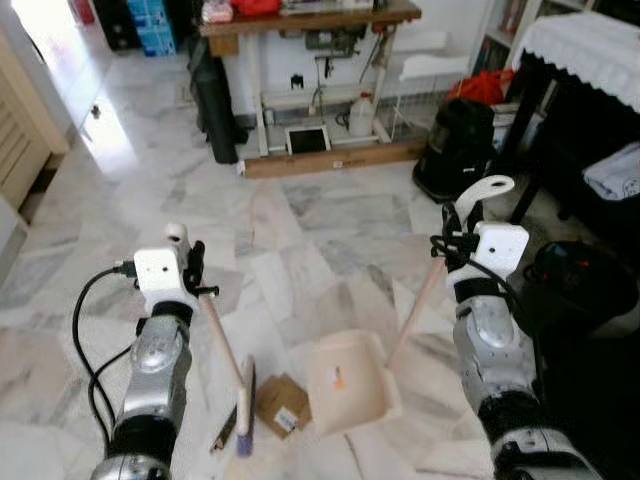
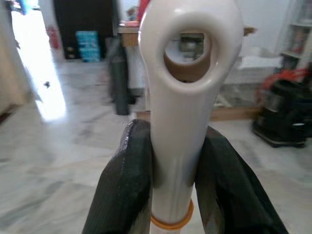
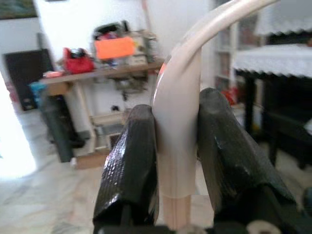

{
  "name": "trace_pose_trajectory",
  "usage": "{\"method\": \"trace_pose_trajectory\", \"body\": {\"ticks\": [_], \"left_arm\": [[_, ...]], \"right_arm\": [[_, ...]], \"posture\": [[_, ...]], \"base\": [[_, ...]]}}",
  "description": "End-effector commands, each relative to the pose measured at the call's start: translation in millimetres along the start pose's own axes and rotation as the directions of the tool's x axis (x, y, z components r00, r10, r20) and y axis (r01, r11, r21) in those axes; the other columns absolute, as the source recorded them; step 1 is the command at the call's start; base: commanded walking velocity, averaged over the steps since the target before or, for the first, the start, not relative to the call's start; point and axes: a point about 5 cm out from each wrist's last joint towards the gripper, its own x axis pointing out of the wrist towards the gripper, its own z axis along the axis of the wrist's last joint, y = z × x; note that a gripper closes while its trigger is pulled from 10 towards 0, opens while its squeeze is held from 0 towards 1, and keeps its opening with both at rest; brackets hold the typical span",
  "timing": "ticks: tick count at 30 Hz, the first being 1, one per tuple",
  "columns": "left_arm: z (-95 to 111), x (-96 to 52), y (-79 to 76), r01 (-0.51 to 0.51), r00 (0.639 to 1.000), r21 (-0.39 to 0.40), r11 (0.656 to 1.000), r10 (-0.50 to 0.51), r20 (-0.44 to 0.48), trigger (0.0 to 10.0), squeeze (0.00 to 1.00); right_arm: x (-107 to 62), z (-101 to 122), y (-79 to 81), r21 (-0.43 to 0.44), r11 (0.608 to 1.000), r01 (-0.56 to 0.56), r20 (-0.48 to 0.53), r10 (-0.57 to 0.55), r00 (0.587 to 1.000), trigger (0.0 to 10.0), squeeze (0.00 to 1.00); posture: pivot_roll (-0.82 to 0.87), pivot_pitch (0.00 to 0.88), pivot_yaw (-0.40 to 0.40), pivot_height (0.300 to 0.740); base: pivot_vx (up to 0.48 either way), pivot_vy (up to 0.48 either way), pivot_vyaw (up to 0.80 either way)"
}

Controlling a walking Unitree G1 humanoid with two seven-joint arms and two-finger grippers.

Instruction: Sweep floor

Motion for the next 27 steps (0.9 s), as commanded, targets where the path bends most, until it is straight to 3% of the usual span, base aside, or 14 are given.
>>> {"method": "trace_pose_trajectory", "body": {"ticks": [1, 9, 16, 20, 27], "left_arm": [[13, 4.7, 7.2, -0.017, 0.998, -0.001, 1.0, 0.017, 0.057, 10.0, 0.0], [13, 4.5, 11.6, -0.026, 0.998, 0.015, 1.0, 0.025, 0.056, 10.0, 0.0], [13, 6.2, 14.5, -0.022, 0.998, 0.023, 0.999, 0.021, 0.056, 10.0, 0.0], [14, 7.3, 11.3, 0.023, 0.998, 0.081, 0.996, -0.028, 0.057, 10.0, 0.0], [14, 7.9, 10.7, 0.043, 0.998, 0.096, 0.994, -0.048, 0.049, 10.0, 0.0]], "right_arm": [[6.6, 11, 6.6, -0.002, 1.0, -0.022, 0.052, 0.022, 0.998, 10.0, 0.0], [-0.3, -2, -0.9, -0.015, 1.0, 0.011, -0.003, -0.011, 1.0, 10.0, 0.0], [-15.3, -26, -6.1, -0.041, 0.999, 0.026, -0.109, -0.03, 0.994, 10.0, 0.0], [-22.5, -35, -7.8, -0.056, 0.998, 0.034, -0.15, -0.043, 0.988, 10.0, 0.0], [-33.2, -50, -9.5, -0.078, 0.996, 0.039, -0.215, -0.055, 0.975, 10.0, 0.0]], "posture": [[0.02, 0.021, 0.02, 0.74], [0.02, 0.024, 0.022, 0.74], [0.02, 0.028, 0.023, 0.74], [0.02, 0.029, 0.023, 0.74], [0.03, 0.033, 0.027, 0.74]], "base": [[0.0, 0.0, 0.0], [0.0, 0.0, 0.0], [0.0, 0.0, 0.0], [0.0, 0.0, 0.0], [0.0, 0.0, 0.0]]}}
